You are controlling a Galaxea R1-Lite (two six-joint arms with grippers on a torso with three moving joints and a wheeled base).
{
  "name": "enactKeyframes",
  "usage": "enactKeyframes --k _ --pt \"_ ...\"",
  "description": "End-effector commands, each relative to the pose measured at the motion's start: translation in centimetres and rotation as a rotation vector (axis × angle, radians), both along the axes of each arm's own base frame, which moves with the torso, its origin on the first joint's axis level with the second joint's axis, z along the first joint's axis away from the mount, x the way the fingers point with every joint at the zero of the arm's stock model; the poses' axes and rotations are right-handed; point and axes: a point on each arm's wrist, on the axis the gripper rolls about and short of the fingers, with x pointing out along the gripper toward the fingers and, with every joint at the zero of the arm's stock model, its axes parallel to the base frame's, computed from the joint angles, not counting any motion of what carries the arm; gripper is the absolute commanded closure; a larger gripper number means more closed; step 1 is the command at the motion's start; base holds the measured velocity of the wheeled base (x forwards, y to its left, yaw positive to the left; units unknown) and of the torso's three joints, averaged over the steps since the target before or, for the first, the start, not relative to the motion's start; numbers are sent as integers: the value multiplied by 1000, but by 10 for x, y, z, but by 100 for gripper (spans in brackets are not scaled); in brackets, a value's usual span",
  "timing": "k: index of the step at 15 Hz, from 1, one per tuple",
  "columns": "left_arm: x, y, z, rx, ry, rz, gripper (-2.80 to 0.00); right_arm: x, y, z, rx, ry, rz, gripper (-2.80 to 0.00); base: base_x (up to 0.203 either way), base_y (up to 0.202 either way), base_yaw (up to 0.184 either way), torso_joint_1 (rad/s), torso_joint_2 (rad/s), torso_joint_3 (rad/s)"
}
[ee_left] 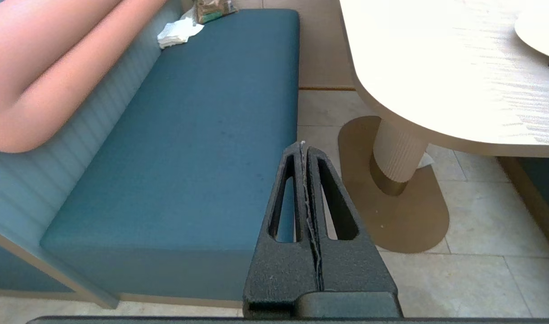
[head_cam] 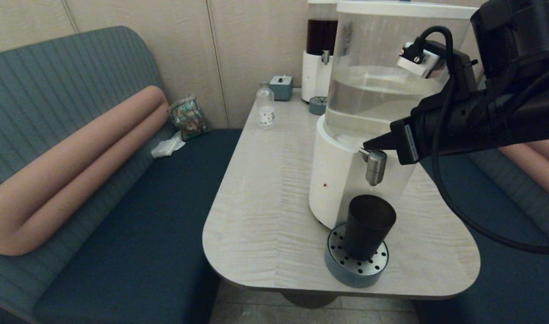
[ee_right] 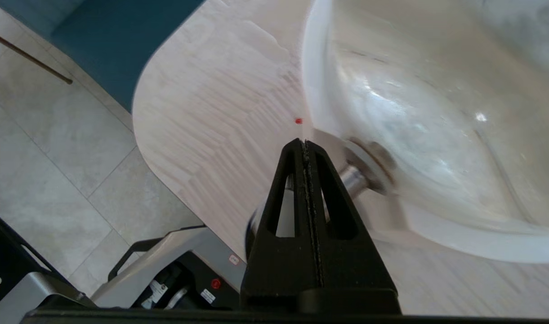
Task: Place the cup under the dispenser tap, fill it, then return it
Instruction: Turn on the faucet
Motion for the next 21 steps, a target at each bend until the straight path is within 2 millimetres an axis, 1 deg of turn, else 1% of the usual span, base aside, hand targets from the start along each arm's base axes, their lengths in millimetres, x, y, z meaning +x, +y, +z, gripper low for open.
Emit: enactKeyframes --k 1,7,13,21 --pt "0 0 0 0 2 -1 0 2 1 -3 -8 11 -1 0 0 0 0 0 0 0" --pt "0 0 0 0 2 1 0 2 1 -3 -6 11 -6 0 0 0 0 0 0 0" --pt "0 0 0 0 2 -1 0 -10 -9 12 17 -36 -13 0 0 0 0 0 0 0" --pt "0 0 0 0 2 0 0 -14 -12 15 18 -46 -19 0 0 0 0 0 0 0"
